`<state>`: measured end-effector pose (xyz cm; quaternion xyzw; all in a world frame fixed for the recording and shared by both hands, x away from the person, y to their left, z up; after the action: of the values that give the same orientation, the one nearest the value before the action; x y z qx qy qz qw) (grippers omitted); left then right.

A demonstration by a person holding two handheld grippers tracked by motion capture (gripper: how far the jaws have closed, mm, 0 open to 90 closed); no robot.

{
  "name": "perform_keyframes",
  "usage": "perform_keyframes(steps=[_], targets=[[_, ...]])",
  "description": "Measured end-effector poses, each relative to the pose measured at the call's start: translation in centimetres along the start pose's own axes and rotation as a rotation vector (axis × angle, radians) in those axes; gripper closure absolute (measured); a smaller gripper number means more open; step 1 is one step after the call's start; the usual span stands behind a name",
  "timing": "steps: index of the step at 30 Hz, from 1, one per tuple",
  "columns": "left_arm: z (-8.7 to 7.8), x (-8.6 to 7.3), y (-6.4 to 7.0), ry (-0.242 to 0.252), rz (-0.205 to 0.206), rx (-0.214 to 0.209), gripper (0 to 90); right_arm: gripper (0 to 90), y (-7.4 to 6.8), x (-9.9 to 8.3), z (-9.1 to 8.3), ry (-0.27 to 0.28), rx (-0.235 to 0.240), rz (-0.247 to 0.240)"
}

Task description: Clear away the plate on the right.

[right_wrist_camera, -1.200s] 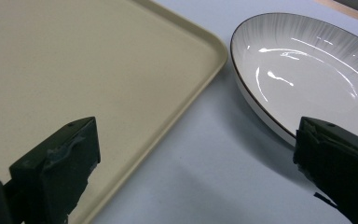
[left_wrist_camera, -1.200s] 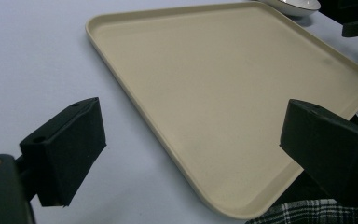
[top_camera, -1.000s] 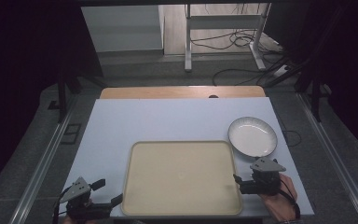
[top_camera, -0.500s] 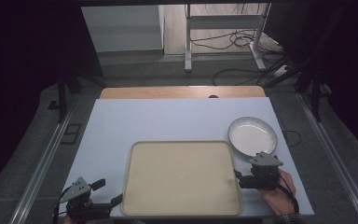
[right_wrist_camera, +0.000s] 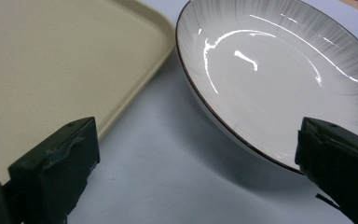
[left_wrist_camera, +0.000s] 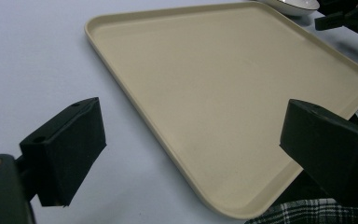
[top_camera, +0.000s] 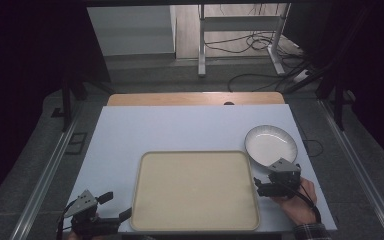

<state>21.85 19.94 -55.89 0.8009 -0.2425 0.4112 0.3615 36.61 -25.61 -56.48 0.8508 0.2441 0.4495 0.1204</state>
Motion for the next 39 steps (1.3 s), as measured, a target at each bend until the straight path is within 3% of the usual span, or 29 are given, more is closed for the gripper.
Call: perform_keyframes(steps=[10,18,23,33,34,39], targets=[[0.0,0.0,-0.1,0.006,-0.005,-0.005,6.5,10.5,0.6,0.2,0.3,-0.004,-0.055,-0.040],[0.0,0.0,-0.1,0.001,-0.005,-0.004,6.5,22.0,1.4,0.3,0.6,-0.017,-0.119,-0.108],[0.0,0.0,0.0,0.000,0.000,-0.003,6.5,26.1,1.5,0.5,0.7,-0.017,-0.126,-0.132],[0.0,0.0,0.0,-0.002,0.002,-0.003,6.5,35.0,1.4,0.8,1.1,-0.027,-0.184,-0.278],[0.0,0.0,0.0,-0.003,0.004,-0.002,6.5,36.1,1.5,0.8,1.3,-0.030,-0.213,-0.304],[0.0,0.0,0.0,-0.004,0.001,-0.002,6.5,39.5,1.3,0.7,1.6,-0.029,-0.243,-0.384]])
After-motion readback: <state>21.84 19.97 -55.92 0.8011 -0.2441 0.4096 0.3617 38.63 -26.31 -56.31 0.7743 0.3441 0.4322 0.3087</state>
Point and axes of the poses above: each handheld gripper's, and its own axes: z roughly forward along the jaws, x roughly out of its top, y roughly to its right, the point moved 9 cm from there along z, roughly forward along the jaws, and after that the axes turned 15 degrees about -x, right-handed, at the moved point
